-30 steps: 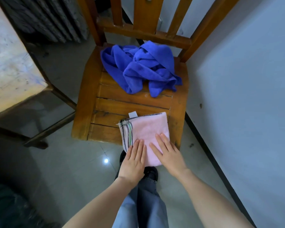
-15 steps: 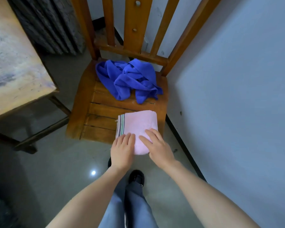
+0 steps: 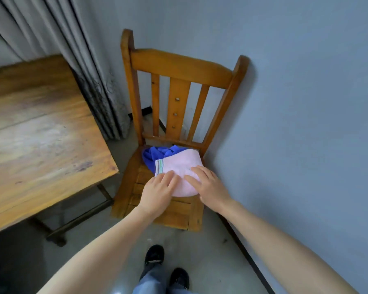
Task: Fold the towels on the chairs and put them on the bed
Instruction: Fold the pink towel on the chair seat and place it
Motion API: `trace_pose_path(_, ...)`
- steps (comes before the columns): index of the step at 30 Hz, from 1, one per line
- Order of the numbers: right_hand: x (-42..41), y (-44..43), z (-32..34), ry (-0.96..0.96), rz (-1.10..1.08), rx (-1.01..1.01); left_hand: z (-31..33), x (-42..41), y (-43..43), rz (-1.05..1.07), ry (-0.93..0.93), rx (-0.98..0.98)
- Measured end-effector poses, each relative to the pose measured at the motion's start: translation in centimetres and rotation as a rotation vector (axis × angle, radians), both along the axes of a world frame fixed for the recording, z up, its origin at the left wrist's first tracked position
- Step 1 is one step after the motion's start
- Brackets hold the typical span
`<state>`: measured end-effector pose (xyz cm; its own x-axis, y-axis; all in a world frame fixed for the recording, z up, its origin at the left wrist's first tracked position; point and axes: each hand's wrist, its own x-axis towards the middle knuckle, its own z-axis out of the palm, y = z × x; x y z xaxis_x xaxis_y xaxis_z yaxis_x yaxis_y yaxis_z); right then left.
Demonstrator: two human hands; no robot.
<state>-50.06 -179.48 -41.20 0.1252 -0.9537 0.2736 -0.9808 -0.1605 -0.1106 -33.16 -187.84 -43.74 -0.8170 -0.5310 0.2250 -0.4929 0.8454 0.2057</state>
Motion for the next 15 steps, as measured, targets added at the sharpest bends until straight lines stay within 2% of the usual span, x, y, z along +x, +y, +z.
trace_pose_path(8,-3.7,-3.8,12.2,0.139,-0.03,-0.129,12.5,-3.4,-5.6,-0.099,0.098,-0.285)
trace_pose_path(15,-5.9,-6.2,21.0,0.255,-0.05,-0.281,20.9,-6.1,-8.9,-0.155,0.239,-0.466)
